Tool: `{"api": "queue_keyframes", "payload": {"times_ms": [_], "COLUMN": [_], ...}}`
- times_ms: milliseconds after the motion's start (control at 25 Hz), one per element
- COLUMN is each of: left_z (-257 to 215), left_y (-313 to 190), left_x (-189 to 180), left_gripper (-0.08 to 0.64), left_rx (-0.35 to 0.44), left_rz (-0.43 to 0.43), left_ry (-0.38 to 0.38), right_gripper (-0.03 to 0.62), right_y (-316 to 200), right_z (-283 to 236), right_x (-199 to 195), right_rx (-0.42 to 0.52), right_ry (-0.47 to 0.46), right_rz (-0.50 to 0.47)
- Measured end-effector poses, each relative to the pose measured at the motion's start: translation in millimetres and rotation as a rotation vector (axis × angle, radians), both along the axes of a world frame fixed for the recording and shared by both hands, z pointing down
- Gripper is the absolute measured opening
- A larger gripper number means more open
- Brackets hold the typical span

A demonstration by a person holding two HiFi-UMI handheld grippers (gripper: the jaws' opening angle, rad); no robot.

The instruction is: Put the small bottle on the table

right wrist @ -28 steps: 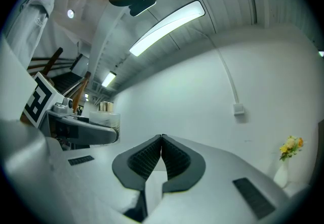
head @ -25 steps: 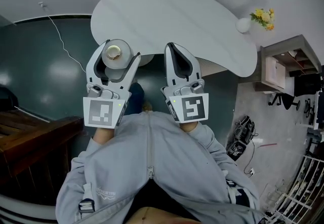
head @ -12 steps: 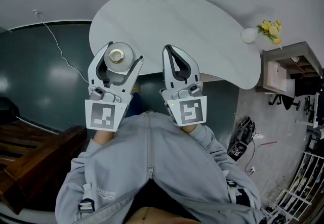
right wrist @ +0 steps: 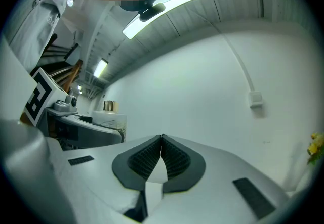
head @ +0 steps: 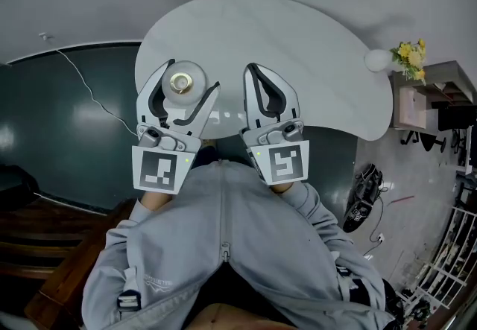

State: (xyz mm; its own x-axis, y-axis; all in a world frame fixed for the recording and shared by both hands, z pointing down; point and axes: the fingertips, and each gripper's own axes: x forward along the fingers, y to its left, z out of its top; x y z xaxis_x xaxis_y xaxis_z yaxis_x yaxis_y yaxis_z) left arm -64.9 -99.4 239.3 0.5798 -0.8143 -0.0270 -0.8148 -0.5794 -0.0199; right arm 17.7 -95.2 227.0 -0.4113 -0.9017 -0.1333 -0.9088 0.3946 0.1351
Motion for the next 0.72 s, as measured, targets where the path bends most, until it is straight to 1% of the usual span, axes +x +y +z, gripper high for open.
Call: {"api": "queue_keyframes", "payload": {"times_ms": [120, 240, 320, 720], "left_z": [4, 5, 8, 14], "left_y": [-14, -26, -37, -82], "left_x": [-6, -9, -8, -2], "left_gripper": [0.331, 0.331, 0.331, 0.331], "left_rx": [-0.005, -0.006, -0.007, -0.008], "left_rz": [0.013, 0.013, 0.01, -0.028], "left_ry": [-0.008, -0.005, -0.006, -0.012], "right_gripper": [0.026, 0.026, 0.026, 0.026], "right_y": [-12, -23, -33, -79], "right_z": [0, 2, 4, 15], "right_x": [-7, -9, -9, -9], "right_rx": [-0.016, -0.014, -0.023, -0.042], "right_ry": [-0.03, -0.016, -0.024, -0.014], "right_rz": [0.016, 0.015, 0.013, -0.04]}}
